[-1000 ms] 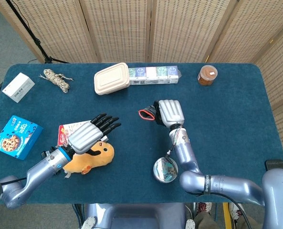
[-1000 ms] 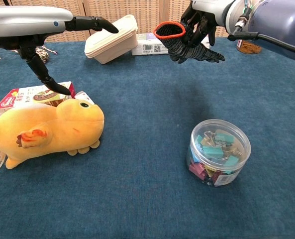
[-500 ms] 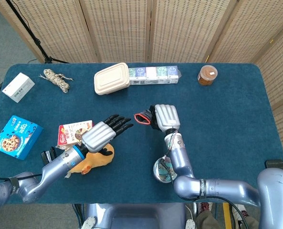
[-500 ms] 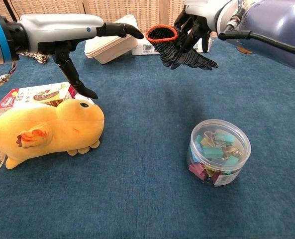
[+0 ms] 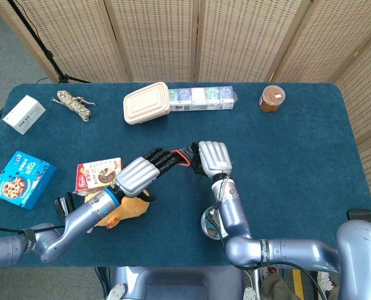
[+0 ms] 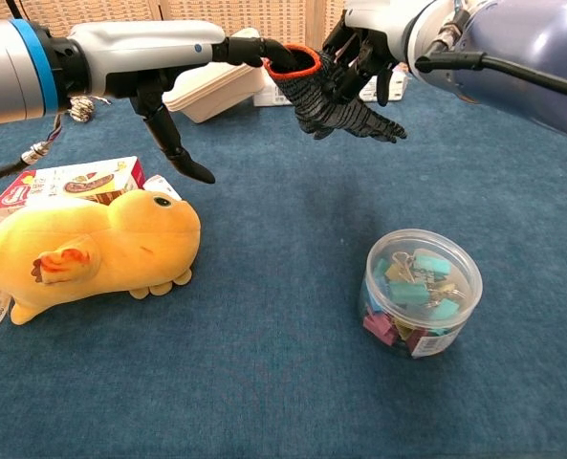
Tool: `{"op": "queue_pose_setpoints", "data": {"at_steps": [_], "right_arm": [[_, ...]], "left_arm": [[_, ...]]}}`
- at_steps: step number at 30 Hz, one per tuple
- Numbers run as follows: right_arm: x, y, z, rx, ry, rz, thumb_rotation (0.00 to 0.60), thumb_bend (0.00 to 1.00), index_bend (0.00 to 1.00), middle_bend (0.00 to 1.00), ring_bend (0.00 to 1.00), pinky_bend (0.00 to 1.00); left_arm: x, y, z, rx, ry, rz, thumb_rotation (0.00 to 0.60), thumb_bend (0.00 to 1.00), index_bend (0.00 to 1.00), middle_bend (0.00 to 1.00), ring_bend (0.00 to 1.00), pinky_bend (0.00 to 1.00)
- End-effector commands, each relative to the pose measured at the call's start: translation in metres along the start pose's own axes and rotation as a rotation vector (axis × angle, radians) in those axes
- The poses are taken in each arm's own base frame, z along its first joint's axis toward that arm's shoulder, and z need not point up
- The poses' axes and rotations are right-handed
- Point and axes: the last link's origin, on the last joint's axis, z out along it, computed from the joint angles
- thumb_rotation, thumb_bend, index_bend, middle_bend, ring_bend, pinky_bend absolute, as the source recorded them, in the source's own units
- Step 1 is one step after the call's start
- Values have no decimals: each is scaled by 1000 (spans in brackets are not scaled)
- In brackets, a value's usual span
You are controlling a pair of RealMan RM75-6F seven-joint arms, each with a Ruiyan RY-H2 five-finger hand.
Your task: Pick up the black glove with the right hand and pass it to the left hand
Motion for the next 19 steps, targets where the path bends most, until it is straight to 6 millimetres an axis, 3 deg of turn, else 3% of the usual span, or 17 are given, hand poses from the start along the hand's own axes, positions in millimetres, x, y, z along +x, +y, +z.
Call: {"op": "queue_pose_setpoints", "data": {"at_steps": [1,19], "right_arm": [[0,-2,0,2,-1,8,600,620,542,487,435,599],[5,-11,-2,-9,-7,46,600,620,542,487,435,599]], "left_arm": [[-1,3,2,-4,-7,1,600,72,0,0,0,0],[0,15,12,9,-10,9,600,72,0,0,0,0]]}}
